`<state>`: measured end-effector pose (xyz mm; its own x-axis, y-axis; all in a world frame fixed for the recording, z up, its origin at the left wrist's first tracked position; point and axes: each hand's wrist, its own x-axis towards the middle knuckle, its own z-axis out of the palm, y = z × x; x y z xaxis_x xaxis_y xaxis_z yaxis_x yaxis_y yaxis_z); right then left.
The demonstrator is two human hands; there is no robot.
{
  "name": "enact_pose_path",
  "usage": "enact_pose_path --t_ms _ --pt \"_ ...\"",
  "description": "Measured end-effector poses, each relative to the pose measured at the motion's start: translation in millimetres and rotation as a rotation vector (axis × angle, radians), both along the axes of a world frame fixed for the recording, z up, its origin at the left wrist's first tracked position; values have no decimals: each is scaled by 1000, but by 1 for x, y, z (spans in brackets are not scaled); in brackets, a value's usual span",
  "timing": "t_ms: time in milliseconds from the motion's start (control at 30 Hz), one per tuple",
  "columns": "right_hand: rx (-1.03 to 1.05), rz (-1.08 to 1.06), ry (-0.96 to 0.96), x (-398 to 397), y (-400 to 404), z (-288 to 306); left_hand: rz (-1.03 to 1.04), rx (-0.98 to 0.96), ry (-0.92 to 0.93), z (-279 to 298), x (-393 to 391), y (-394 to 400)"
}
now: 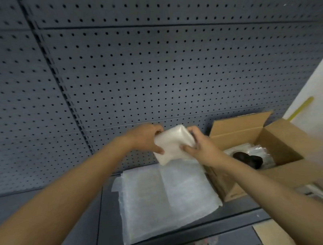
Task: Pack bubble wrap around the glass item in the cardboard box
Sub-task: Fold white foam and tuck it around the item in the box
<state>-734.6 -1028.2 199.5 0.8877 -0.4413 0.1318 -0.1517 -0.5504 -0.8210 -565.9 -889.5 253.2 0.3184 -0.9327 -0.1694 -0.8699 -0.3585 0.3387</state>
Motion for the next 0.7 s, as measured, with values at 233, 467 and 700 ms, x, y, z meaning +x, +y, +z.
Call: enact_pose_path --t_ms 233,467,700 --pt "-197 -139 78 -96 -101 12 -4 151 -306 5 -44 -63" --pt "-594 -177 266 -200 -221 27 51 196 -451 0 -114 -157" --pt "-853 39 413 -228 -295 8 120 235 -392 -32 -166 -217"
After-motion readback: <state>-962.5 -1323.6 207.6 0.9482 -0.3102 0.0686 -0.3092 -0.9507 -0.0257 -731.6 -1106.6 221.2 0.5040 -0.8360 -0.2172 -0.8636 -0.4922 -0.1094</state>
